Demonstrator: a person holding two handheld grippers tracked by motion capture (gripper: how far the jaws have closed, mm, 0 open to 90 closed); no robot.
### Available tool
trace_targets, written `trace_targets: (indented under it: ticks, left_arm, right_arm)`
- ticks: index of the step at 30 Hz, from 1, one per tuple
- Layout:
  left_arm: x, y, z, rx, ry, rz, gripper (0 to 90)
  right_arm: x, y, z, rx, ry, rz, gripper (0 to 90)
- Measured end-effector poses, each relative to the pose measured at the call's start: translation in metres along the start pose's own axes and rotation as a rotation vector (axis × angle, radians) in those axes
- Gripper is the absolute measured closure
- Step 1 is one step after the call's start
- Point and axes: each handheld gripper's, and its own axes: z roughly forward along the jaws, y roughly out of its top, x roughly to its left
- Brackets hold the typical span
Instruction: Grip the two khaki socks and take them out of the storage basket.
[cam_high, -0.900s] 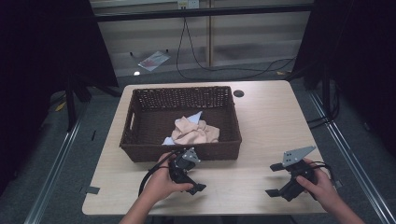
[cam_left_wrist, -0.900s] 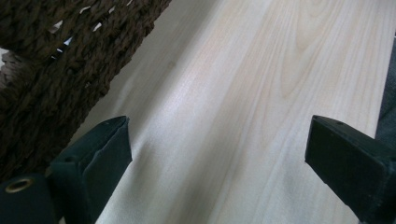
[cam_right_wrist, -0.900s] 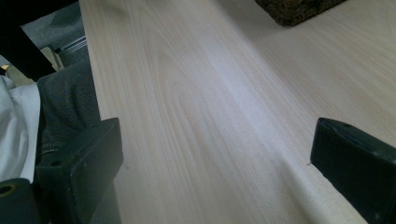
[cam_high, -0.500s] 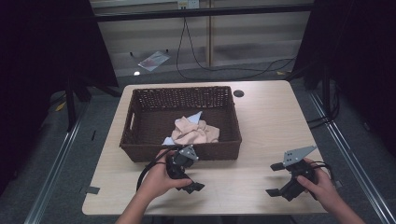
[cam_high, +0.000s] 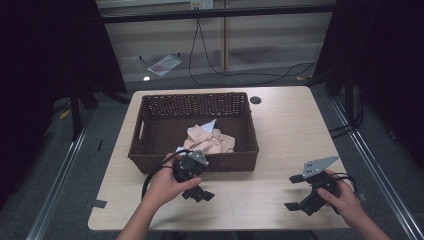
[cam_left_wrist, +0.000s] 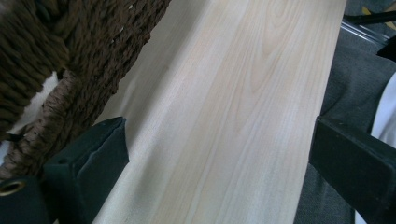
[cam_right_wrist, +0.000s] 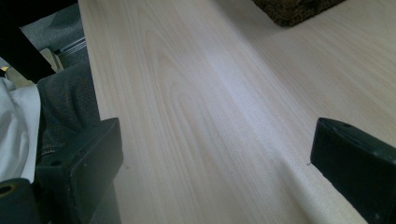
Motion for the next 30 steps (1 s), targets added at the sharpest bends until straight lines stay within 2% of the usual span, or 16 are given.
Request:
trace_targets:
  ticks: [1, 2, 13, 15, 17, 18, 19, 20, 22, 30]
  left_arm:
    - [0.001, 0.001, -0.001, 0.009, -0.006, 0.013, 4.6]
    - [0.001, 0.003, -0.003, 0.012, -0.015, -0.001, 4.6]
    - [0.006, 0.021, -0.019, 0.063, -0.052, -0.005, 4.8]
    - [0.007, 0.024, -0.022, 0.054, -0.056, -0.023, 4.8]
    - [0.009, 0.028, -0.026, 0.069, -0.061, -0.02, 4.9]
    - [0.009, 0.029, -0.026, 0.058, -0.062, -0.033, 4.9]
    - [0.01, 0.031, -0.028, 0.064, -0.061, -0.026, 4.9]
    - [0.011, 0.034, -0.03, 0.055, -0.069, -0.044, 4.9]
    - [0.014, 0.038, -0.034, 0.073, -0.068, -0.038, 5.0]
    - [0.022, 0.049, -0.042, 0.058, -0.074, -0.067, 5.1]
  right_arm:
    - [0.0, 0.0, 0.0, 0.0, 0.0, 0.0, 2.4]
    - [0.0, 0.0, 0.0, -0.001, -0.001, -0.002, 2.4]
    - [0.0, 0.0, 0.0, 0.002, 0.0, 0.0, 2.4]
    - [0.0, 0.0, 0.0, 0.002, 0.0, -0.001, 2.4]
    - [0.0, 0.0, 0.0, 0.002, 0.0, 0.0, 2.4]
    - [0.0, 0.0, 0.0, 0.001, 0.0, 0.0, 2.4]
    - [0.0, 0.0, 0.0, 0.002, 0.0, 0.0, 2.4]
    - [0.0, 0.0, 0.0, -0.001, 0.004, 0.001, 2.4]
    - [0.0, 0.0, 0.0, 0.003, 0.003, 0.002, 2.4]
    - [0.0, 0.0, 0.0, 0.001, 0.005, 0.001, 2.4]
